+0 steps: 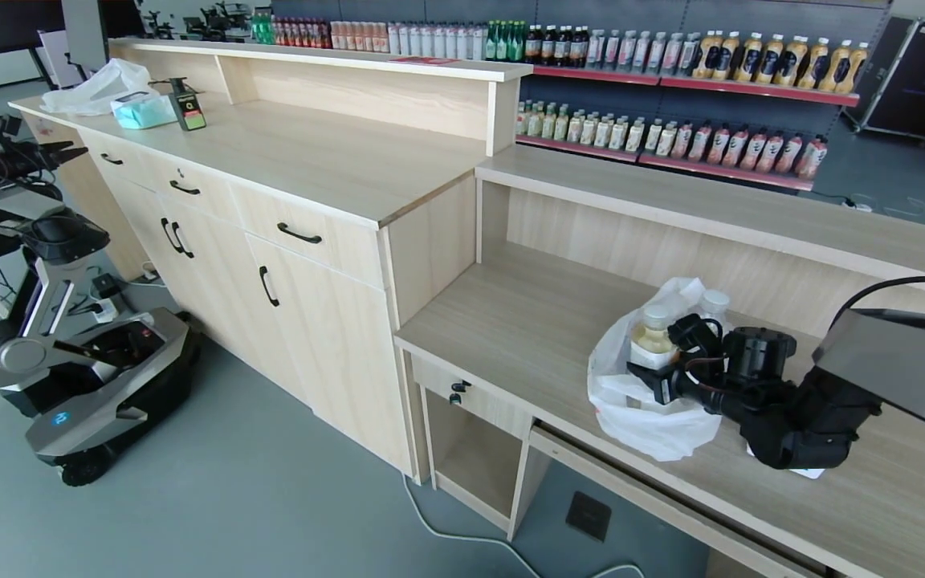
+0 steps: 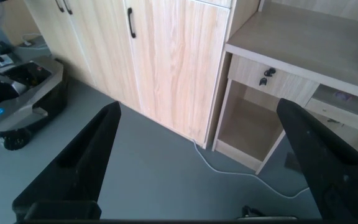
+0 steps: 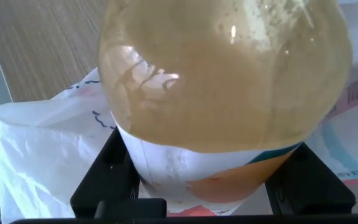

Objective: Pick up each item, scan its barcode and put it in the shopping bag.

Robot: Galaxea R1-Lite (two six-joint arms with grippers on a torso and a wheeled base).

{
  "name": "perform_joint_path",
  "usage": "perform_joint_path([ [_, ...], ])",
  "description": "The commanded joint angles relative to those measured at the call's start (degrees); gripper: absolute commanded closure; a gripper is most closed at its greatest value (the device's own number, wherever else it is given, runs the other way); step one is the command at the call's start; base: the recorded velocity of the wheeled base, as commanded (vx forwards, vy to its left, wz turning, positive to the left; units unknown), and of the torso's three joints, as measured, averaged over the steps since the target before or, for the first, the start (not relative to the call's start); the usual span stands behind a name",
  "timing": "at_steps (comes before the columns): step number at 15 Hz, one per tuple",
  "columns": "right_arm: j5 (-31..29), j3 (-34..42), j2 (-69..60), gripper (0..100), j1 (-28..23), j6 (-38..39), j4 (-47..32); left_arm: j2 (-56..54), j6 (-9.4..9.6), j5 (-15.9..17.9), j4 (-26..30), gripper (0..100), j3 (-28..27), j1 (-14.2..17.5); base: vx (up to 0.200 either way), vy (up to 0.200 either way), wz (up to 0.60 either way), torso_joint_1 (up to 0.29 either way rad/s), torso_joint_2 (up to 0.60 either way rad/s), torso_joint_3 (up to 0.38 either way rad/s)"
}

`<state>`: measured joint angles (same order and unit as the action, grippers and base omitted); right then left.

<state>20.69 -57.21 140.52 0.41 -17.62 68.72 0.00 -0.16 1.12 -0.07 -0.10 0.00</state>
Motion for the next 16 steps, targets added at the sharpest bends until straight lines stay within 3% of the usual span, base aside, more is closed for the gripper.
perform_joint_path([
  [1, 0.05, 0.08, 1.51, 100, -0.06, -0.05, 0.01, 0.09, -0.02, 0.02, -0.01, 0, 0.01, 0.0, 0.0, 0.0, 0.0, 0.0, 0.0, 0.0],
  [9, 0.05, 1.58, 3.53, 100, -2.08, -0.14, 2.03, 0.09, -0.02, 0.02, -0.01, 0, 0.01, 0.0, 0.0, 0.0, 0.0, 0.0, 0.0, 0.0],
  [10, 0.05, 1.66, 3.53, 0, -2.26, -0.14, 2.03, 0.09, -0.02, 0.02, -0.01, 0, 0.01, 0.0, 0.0, 0.0, 0.0, 0.0, 0.0, 0.0],
  [16, 1.64, 2.72, -5.87, 0, -2.61, -0.05, -1.39, 0.0, -0.02, 0.02, -0.01, 0, 0.01, 0.0, 0.0, 0.0, 0.0, 0.0, 0.0, 0.0],
])
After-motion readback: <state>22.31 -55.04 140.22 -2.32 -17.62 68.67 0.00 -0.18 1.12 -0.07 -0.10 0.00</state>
